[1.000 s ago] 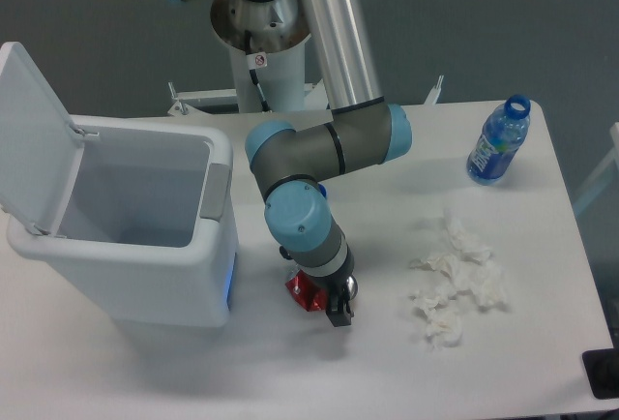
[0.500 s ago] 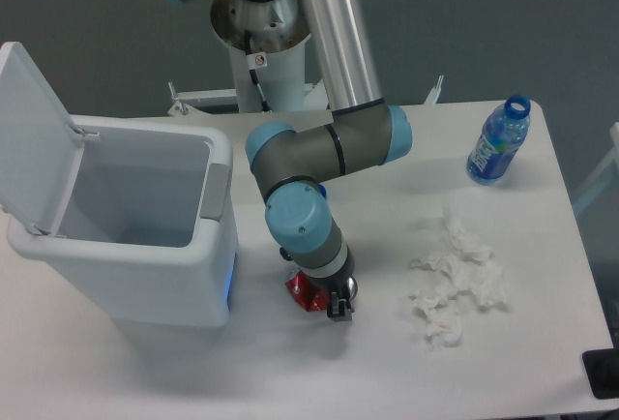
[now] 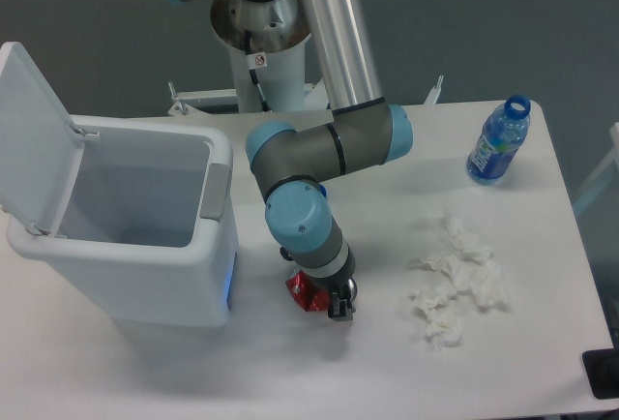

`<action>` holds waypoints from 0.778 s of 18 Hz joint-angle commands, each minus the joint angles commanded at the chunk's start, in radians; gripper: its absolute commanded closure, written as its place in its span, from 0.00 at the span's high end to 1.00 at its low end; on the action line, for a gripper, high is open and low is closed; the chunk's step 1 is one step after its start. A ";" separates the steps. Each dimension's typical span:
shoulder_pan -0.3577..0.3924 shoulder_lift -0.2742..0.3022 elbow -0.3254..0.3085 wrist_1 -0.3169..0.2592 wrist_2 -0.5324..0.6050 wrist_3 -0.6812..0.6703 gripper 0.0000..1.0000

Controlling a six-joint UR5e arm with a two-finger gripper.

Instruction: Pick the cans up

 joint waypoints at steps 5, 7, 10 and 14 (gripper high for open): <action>-0.002 -0.002 0.000 0.000 0.018 -0.018 0.62; -0.002 0.000 0.002 -0.002 0.018 -0.021 0.61; -0.002 0.003 0.003 -0.003 0.020 -0.023 0.58; 0.000 0.009 0.018 -0.005 0.021 -0.022 0.56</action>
